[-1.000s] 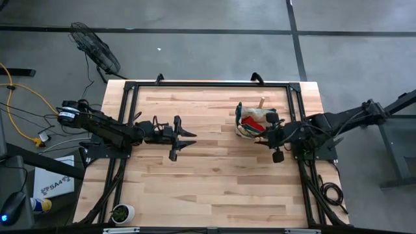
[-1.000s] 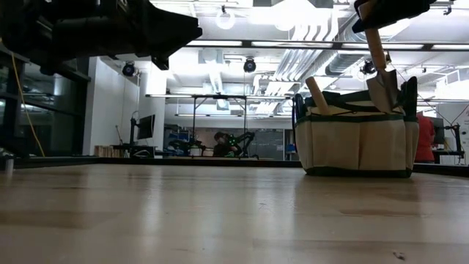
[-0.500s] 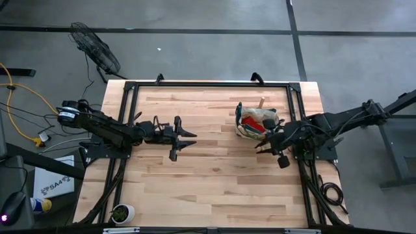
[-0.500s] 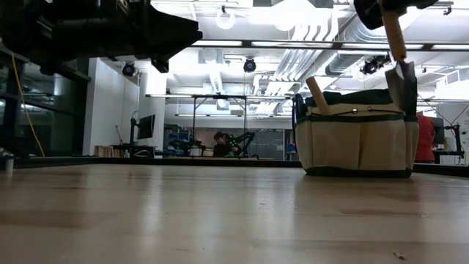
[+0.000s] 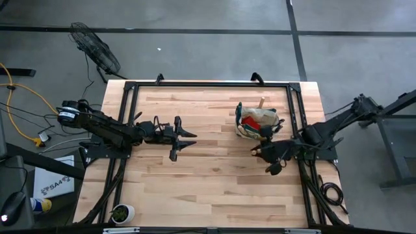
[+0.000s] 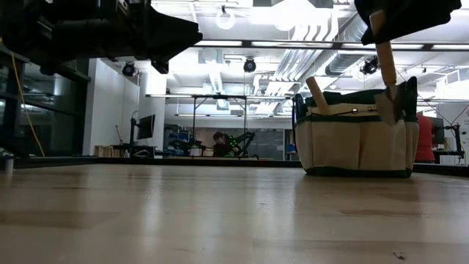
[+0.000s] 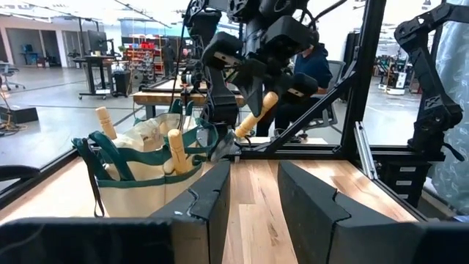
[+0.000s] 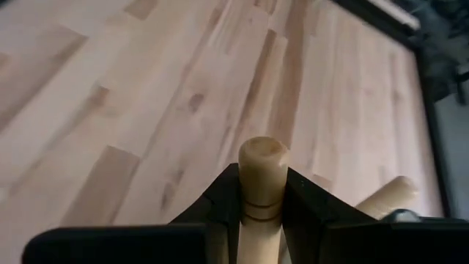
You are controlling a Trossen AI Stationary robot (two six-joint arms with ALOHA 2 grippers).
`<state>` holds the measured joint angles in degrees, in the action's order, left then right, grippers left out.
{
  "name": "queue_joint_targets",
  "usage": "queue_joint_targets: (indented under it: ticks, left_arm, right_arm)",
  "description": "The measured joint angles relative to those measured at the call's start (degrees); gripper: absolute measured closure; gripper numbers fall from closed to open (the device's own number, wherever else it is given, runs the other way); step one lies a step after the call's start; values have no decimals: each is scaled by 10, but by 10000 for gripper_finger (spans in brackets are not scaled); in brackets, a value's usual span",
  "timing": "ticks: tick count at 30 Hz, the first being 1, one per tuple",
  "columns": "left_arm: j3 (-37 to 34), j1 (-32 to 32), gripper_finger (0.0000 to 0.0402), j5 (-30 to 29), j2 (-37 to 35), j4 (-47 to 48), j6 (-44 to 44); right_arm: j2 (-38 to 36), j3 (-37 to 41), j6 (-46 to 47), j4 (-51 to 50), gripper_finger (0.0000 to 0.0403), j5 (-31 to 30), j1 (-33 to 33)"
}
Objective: Pick & Place Garden tools in Gardening bag
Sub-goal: Put the trowel into the gardening bag
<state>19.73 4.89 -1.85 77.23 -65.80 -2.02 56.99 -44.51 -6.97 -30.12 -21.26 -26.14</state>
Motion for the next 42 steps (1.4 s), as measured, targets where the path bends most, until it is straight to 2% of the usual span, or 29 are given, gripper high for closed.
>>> queue_joint_targets:
  ticks: [4, 23, 32, 37, 42]
  left_arm:
    - [0, 0, 291, 3, 0, 0, 0]
    - [0, 0, 291, 11, 0, 0, -4]
    - [0, 0, 291, 11, 0, 1, -4]
    - [0, 0, 291, 10, 0, 6, -4]
    - [0, 0, 291, 11, 0, 12, -4]
  right_arm:
    - [-5, 0, -10, 3, 342, -41, -16]
    - [-65, 0, -34, 3, 342, -70, -14]
    - [-64, 0, -8, -20, 342, -31, 44]
    - [-61, 0, 8, -20, 342, 32, 85]
    - [-61, 0, 11, -29, 342, 41, 117]
